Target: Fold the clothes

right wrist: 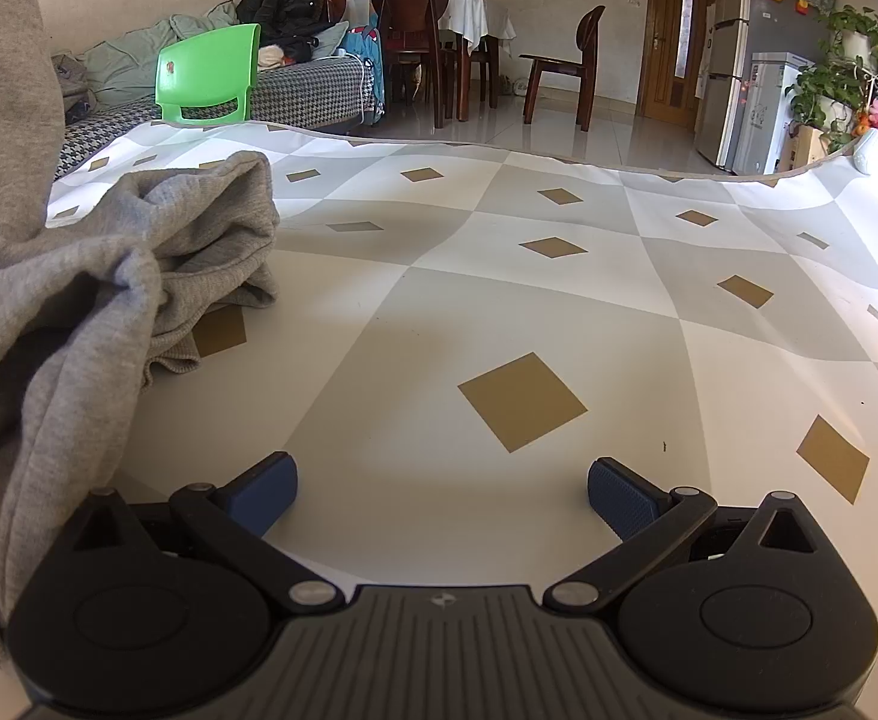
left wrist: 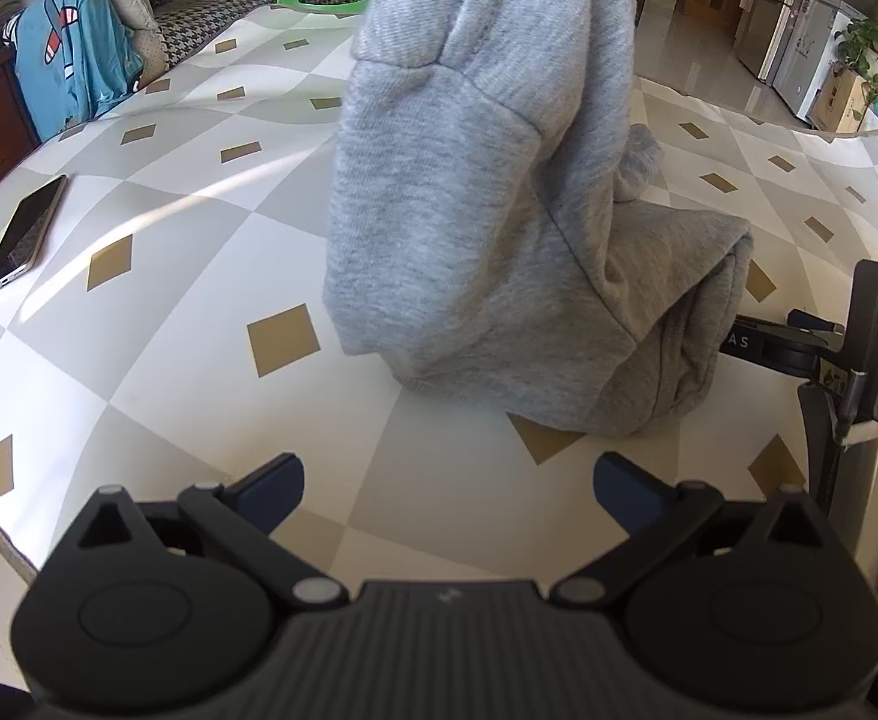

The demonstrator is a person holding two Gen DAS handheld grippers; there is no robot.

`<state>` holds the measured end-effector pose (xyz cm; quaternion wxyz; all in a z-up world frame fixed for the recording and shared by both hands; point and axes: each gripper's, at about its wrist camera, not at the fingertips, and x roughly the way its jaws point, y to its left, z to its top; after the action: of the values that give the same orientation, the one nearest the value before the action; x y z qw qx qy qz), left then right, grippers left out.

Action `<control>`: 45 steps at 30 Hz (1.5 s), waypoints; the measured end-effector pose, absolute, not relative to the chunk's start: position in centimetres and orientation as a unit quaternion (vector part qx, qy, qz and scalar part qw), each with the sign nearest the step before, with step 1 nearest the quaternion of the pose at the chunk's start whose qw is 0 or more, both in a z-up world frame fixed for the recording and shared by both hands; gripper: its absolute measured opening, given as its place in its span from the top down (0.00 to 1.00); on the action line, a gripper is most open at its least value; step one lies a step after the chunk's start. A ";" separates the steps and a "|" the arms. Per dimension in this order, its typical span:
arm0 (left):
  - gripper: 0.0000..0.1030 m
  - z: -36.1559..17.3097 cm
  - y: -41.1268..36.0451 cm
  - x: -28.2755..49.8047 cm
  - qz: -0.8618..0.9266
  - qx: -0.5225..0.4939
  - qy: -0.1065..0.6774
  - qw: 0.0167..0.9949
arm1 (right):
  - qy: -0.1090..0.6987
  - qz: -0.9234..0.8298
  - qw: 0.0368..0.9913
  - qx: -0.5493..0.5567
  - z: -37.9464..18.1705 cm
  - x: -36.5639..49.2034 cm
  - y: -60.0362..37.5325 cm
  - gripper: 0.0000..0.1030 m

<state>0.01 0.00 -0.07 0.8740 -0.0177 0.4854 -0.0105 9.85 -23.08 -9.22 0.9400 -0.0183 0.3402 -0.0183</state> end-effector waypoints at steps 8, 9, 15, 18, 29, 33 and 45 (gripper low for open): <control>0.00 -0.6 0.0 0.1 -0.007 -0.015 0.491 0.871 | 0.340 -0.018 0.940 -0.018 -9.2 9.9 -23.1 0.00; 0.00 -0.7 0.0 0.1 -0.007 -0.014 0.492 0.871 | 0.340 -0.018 0.940 -0.018 -9.2 9.9 -23.1 0.00; 0.00 -1.0 0.1 0.2 -0.001 -0.013 0.496 0.868 | 0.340 -0.018 0.940 -0.018 -9.2 9.9 -23.1 0.00; 0.00 -1.0 0.1 0.3 0.003 -0.013 0.497 0.868 | 0.340 -0.018 0.940 -0.018 -9.2 9.9 -23.1 0.00; 0.00 -1.4 0.2 0.7 0.012 -0.015 0.505 0.863 | 0.340 -0.018 0.940 -0.018 -9.2 9.9 -23.0 0.00; 0.00 -1.3 0.3 0.7 0.018 -0.015 0.502 0.865 | 0.340 -0.018 0.940 -0.018 -9.2 9.9 -23.0 0.00; 0.00 -1.7 0.7 0.6 0.029 -0.017 0.507 0.861 | 0.340 -0.018 0.940 -0.018 -9.2 9.9 -23.0 0.00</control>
<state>0.63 0.69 -1.70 0.8613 -0.0173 0.5071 0.0286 9.94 -23.02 -9.23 0.9400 -0.0184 0.3402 -0.0183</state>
